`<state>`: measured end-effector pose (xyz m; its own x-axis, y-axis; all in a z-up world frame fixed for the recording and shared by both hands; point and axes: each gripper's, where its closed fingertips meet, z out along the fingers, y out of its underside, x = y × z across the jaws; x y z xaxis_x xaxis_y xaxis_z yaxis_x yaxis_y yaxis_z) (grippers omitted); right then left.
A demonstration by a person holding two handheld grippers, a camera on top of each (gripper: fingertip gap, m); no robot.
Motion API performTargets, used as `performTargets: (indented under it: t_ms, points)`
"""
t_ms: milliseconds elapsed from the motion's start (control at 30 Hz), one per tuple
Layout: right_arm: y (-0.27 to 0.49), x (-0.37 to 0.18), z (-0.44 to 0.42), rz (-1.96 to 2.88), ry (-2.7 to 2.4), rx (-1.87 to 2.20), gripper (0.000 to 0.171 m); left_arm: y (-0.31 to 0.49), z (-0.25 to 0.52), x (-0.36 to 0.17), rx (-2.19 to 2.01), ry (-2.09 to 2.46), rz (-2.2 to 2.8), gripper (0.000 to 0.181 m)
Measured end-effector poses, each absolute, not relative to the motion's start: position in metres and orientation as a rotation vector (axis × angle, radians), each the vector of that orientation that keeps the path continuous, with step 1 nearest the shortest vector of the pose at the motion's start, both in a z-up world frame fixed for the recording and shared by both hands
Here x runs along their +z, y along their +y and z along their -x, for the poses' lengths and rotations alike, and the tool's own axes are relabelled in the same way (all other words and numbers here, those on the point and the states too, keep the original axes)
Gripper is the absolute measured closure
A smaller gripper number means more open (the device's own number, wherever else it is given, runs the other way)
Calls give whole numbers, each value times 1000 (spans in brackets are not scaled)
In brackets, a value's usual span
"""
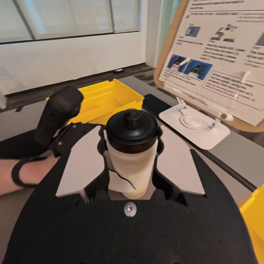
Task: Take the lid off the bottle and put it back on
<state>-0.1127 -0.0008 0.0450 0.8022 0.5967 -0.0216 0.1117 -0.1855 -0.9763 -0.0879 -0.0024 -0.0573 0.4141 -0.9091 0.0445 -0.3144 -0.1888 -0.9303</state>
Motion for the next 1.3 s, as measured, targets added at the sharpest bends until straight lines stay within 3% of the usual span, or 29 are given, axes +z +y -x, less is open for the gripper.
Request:
performTargets:
  t_ms: [133,333,833,1033,1300]
  points:
    - [-12,47,106,1692,-745,579,91,-14,82,-58,-883,1197,1668,97]
    - [-20,41,105,1671,-879,586,100,-27,77,-58,-951,1282,1620,97]
    - [2,42,112,1716,-514,340,101,1,92,-58,-756,1051,1750,97]
    - [-10,52,99,1705,-658,644,93,-15,86,-57,-945,1195,1705,97]
    - [-12,61,67,1718,-519,930,93,-50,80,-56,-1592,1180,1877,97]
